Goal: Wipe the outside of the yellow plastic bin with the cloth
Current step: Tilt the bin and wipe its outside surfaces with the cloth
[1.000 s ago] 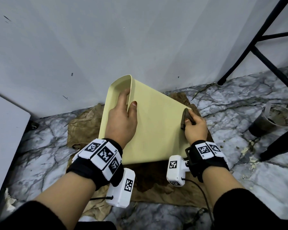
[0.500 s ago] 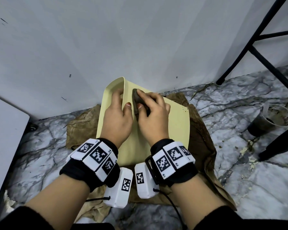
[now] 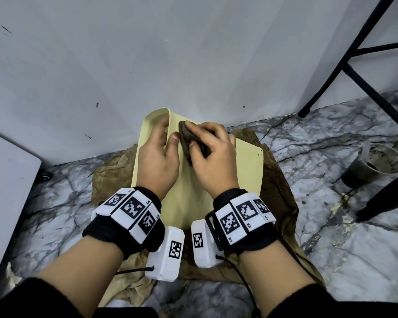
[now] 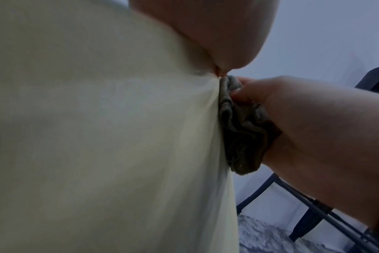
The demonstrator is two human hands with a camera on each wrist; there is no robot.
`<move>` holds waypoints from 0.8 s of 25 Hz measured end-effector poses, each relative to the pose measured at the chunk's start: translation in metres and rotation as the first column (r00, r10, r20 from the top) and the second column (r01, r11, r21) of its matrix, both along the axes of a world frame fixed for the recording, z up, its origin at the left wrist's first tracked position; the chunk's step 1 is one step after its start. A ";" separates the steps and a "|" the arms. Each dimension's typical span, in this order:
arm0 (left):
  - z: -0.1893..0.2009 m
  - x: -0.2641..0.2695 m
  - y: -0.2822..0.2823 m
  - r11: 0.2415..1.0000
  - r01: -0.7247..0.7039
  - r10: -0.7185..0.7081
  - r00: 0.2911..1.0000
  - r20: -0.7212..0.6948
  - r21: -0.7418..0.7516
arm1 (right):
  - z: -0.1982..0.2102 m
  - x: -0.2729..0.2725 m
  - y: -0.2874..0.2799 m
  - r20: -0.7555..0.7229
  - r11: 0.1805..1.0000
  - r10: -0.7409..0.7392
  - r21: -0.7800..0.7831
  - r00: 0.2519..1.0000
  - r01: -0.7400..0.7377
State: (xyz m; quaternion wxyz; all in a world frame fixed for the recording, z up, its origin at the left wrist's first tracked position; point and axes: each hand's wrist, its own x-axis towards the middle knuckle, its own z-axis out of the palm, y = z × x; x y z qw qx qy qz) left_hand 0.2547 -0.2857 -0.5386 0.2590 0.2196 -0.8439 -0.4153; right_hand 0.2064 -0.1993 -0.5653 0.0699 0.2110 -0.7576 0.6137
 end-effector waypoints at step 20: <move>-0.007 0.004 -0.006 0.999 -0.049 0.048 0.998 0.026 0.008 | -0.107 -0.069 0.081 0.459 0.956 -0.289 0.180 0.840 0.231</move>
